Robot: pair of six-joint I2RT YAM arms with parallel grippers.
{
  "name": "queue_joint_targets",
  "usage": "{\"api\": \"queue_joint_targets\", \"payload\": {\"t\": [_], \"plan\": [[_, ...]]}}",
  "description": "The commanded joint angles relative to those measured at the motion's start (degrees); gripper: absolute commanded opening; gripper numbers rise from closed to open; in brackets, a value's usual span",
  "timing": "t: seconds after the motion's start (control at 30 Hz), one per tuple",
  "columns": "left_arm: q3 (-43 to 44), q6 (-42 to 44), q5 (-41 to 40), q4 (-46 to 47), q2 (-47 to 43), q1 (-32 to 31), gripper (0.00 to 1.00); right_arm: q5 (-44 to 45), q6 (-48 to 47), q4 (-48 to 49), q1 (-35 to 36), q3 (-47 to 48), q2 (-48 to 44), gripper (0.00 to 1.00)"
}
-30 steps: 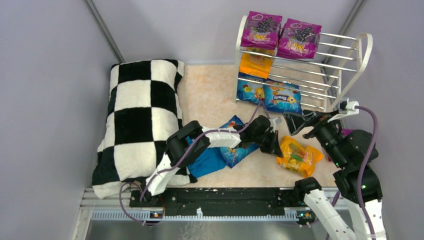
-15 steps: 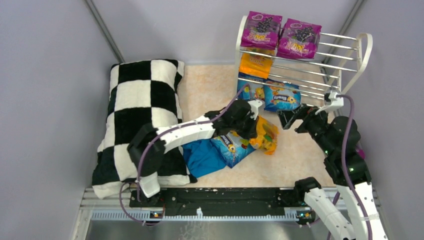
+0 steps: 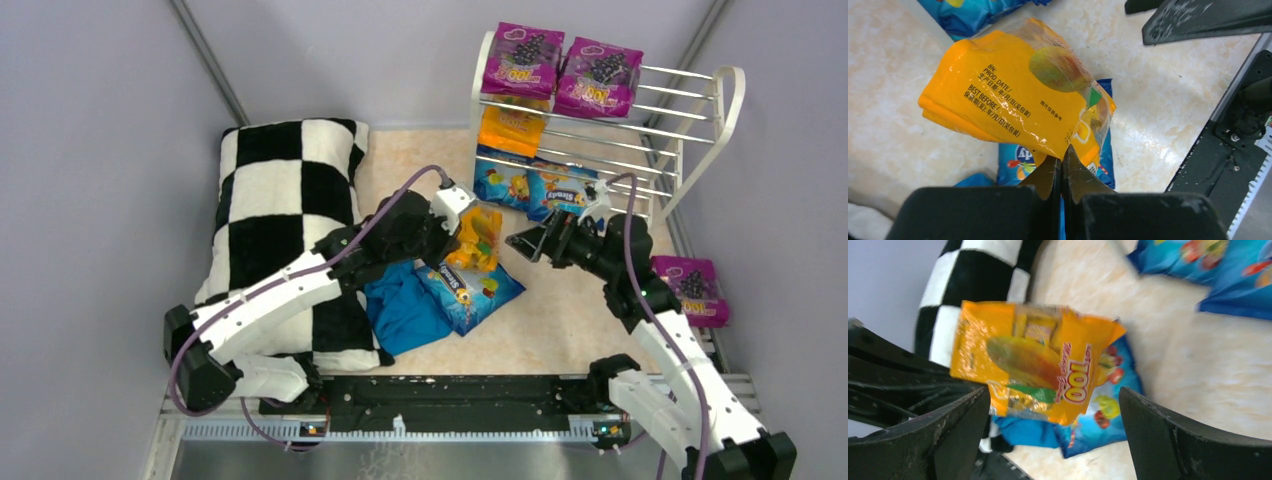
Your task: Place and organize the candy bags onto the shelf
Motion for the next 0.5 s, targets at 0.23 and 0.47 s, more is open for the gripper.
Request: {"api": "queue_joint_targets", "payload": {"t": [0.23, 0.47], "plan": [[6.14, 4.97, 5.33, 9.76, -11.99, 1.28, 0.0, -21.06, 26.31, 45.62, 0.6, -10.5, 7.28, 0.99], [3.52, 0.35, 8.47, 20.12, -14.79, 1.89, 0.0, -17.45, 43.83, 60.45, 0.55, -14.38, 5.6, 0.99]]}}
